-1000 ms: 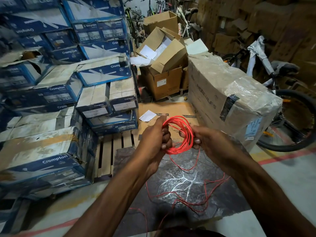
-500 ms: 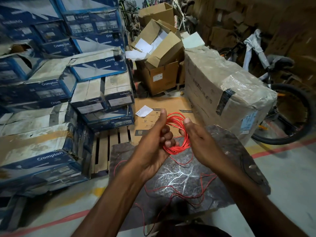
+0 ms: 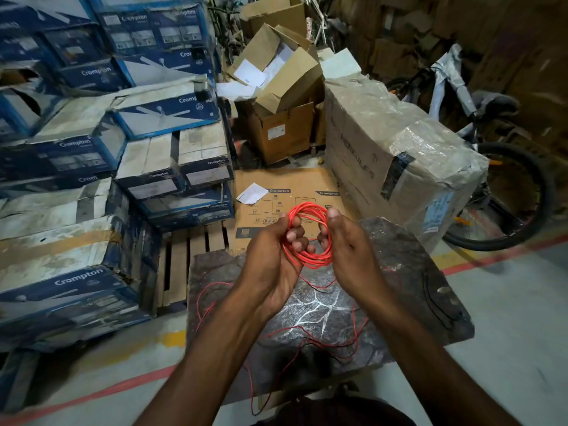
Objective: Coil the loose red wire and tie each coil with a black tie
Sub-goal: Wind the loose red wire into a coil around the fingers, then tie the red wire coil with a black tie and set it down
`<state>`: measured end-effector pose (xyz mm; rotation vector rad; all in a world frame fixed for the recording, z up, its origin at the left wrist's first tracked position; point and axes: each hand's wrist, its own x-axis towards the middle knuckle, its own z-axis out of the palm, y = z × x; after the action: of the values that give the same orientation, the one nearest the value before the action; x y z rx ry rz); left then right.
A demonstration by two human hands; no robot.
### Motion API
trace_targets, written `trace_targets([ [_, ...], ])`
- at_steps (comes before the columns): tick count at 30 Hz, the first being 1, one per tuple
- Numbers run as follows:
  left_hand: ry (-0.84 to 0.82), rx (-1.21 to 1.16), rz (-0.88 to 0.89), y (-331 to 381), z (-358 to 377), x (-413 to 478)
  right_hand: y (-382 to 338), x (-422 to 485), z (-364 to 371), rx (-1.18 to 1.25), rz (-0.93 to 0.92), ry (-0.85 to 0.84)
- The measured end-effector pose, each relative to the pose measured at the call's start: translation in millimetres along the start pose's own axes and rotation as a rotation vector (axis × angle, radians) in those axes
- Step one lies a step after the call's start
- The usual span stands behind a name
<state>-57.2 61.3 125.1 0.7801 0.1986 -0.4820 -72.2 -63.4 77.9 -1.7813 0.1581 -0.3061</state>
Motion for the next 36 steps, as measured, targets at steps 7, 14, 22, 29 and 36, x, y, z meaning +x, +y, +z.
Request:
trace_targets([
  [7,-0.034,0.103,-0.1,-1.3,1.3,4.1,11.9,-4.9,-9.8,-0.039,0.011,0.113],
  [14,0.024,0.124,-0.189,-7.5,7.6,12.4,24.7,-7.5,-14.1,-0.082,0.042,0.087],
  [22,0.062,0.104,-0.159,-39.5,14.8,34.4,39.8,-8.1,-25.4,0.031,0.088,0.112],
  [29,0.096,0.163,-0.173,-61.2,31.4,55.1,55.6,-3.9,-56.2,-0.12,-0.013,0.153],
  [36,0.191,0.312,-0.181,-96.0,38.1,73.6,81.4,0.0,-98.6,-0.017,0.149,-0.056],
])
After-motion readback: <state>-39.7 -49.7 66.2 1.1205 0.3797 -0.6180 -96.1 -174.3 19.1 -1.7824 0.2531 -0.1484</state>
